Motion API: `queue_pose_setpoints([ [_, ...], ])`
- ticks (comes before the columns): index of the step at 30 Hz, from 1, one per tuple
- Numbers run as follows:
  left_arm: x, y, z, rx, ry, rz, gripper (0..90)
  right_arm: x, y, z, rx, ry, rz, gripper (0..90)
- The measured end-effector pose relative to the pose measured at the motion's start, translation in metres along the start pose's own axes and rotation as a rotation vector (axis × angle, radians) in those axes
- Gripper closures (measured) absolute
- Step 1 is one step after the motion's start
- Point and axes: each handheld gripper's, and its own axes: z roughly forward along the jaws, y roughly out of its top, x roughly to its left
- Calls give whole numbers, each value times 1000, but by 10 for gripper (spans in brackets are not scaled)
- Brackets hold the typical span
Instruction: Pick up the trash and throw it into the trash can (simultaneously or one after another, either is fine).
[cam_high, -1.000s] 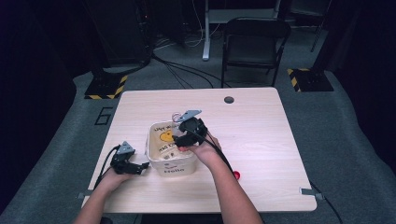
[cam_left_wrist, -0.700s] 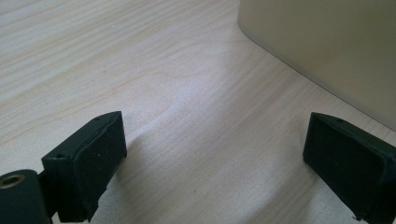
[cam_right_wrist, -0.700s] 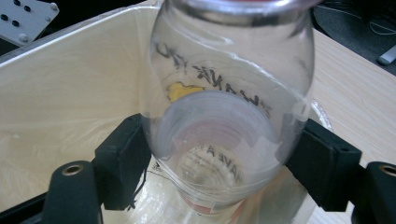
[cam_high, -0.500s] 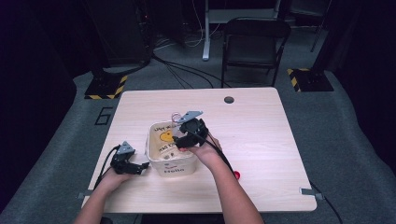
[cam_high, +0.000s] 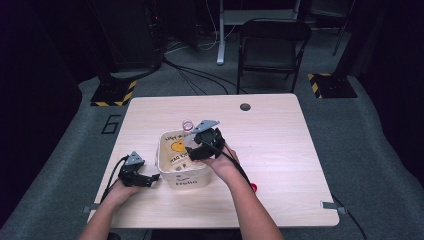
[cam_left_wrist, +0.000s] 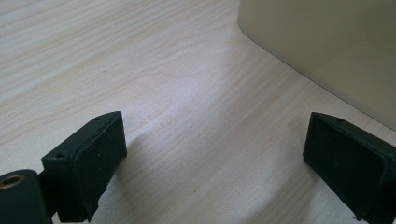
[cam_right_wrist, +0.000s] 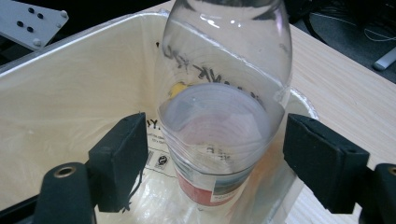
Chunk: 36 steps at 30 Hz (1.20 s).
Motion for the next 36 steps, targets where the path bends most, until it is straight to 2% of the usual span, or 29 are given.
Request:
queue_pose_setpoints([
  [7,0,0,0,0,0,1,59,1,-3,-14,-34,-2,-4,211],
  [12,0,0,0,-1,0,1,59,0,-8,-32,-67,5,24,222],
  [14,0,0,0,0,0,1,59,-1,-9,-34,-69,8,25,225],
  [21,0,0,0,4,-2,0,59,-6,-20,-55,-95,-14,31,231],
  [23,0,0,0,-1,0,0,59,-10,-24,-59,-101,-22,29,247],
  [27,0,0,0,5,-2,1,59,-15,-31,-66,-110,-22,68,302],
  [29,0,0,0,2,-1,-1,59,-17,-35,-70,-124,-21,72,323],
  [36,0,0,0,5,-3,1,59,-19,-46,-80,-141,-33,89,334],
])
